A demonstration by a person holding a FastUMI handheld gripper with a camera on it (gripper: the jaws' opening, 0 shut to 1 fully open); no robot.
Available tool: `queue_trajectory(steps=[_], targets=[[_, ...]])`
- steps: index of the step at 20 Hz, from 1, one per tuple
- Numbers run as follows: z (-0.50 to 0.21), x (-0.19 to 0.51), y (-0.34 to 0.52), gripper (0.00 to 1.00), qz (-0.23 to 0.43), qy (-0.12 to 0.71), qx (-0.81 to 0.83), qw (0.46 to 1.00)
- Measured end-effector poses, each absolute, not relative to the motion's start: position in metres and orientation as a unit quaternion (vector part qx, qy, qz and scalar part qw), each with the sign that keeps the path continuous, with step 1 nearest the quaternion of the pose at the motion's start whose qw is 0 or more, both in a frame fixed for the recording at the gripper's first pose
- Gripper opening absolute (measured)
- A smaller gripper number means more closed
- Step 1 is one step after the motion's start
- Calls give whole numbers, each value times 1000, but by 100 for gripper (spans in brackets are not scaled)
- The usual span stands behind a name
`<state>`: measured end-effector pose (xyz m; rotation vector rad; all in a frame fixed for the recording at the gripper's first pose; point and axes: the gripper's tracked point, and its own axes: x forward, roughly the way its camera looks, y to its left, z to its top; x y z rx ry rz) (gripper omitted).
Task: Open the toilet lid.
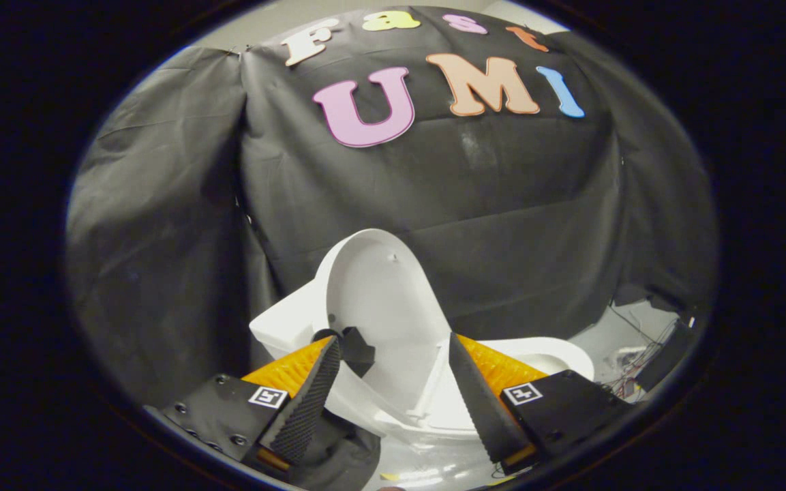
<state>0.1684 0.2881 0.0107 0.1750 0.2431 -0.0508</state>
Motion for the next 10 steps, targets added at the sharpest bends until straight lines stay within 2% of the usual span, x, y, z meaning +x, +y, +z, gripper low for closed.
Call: queue_trajectory(steps=[5,10], targets=[[15,153,245,99,-46,109,77,990],[24,143,216,99,-34,83,52,995]])
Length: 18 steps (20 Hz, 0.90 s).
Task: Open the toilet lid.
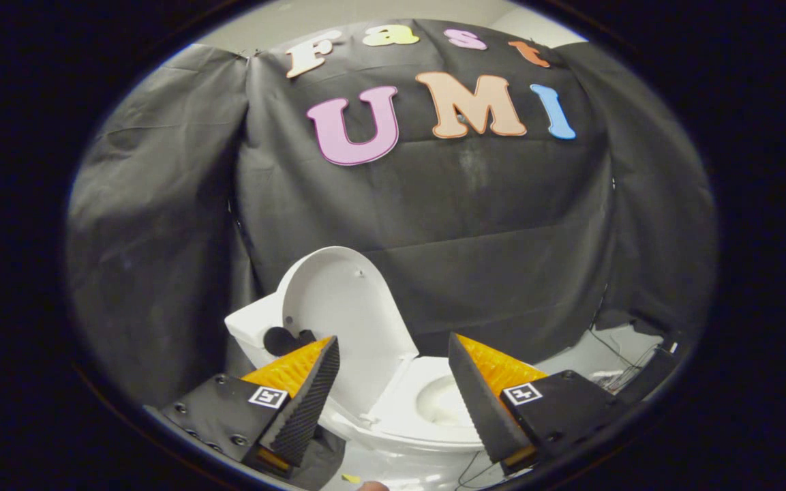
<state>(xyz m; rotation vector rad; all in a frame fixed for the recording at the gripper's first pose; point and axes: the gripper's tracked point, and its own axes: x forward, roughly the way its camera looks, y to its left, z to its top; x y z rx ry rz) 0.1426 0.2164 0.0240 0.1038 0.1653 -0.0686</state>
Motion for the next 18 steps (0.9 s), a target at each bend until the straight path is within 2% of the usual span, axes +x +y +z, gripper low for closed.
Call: queue_trajectory(steps=[3,10,18], targets=[[28,133,191,99,-39,66,41,996],[9,116,125,99,-70,83,12,994],[1,100,88,99,-28,46,-30,998]])
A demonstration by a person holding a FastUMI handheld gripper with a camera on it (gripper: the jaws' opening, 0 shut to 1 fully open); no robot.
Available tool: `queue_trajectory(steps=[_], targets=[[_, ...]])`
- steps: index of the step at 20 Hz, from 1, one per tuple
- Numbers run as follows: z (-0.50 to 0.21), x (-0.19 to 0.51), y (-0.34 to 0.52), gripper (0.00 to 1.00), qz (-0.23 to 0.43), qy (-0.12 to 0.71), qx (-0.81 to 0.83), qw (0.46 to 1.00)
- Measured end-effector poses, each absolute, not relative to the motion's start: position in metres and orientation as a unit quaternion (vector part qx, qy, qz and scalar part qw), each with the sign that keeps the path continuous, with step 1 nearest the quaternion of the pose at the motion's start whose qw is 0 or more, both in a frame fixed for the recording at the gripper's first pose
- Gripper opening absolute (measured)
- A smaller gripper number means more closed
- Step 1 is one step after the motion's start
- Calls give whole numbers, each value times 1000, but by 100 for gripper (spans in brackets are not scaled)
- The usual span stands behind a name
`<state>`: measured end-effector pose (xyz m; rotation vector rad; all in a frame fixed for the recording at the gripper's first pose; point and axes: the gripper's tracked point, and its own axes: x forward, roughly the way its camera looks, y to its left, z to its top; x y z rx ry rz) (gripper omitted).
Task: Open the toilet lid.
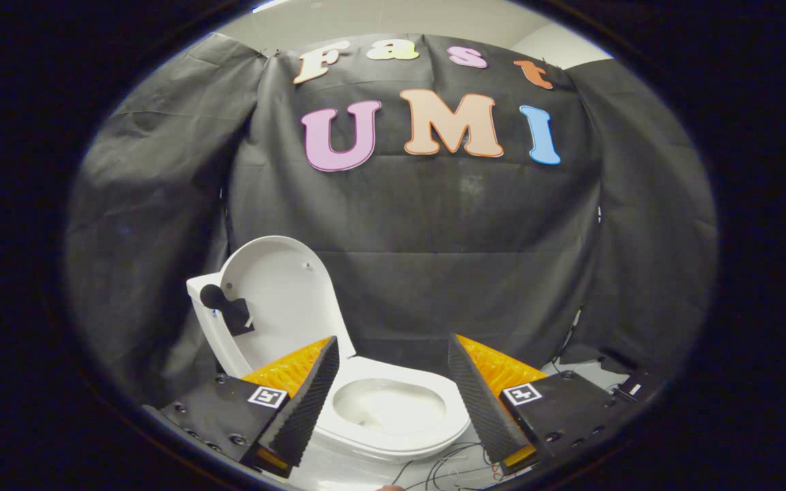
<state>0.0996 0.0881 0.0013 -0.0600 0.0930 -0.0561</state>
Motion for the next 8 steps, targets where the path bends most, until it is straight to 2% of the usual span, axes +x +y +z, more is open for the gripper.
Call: queue_trajectory(steps=[4,8], targets=[[-37,98,78,99,-25,70,-21,997],[-45,101,67,99,-28,74,-9,997]])
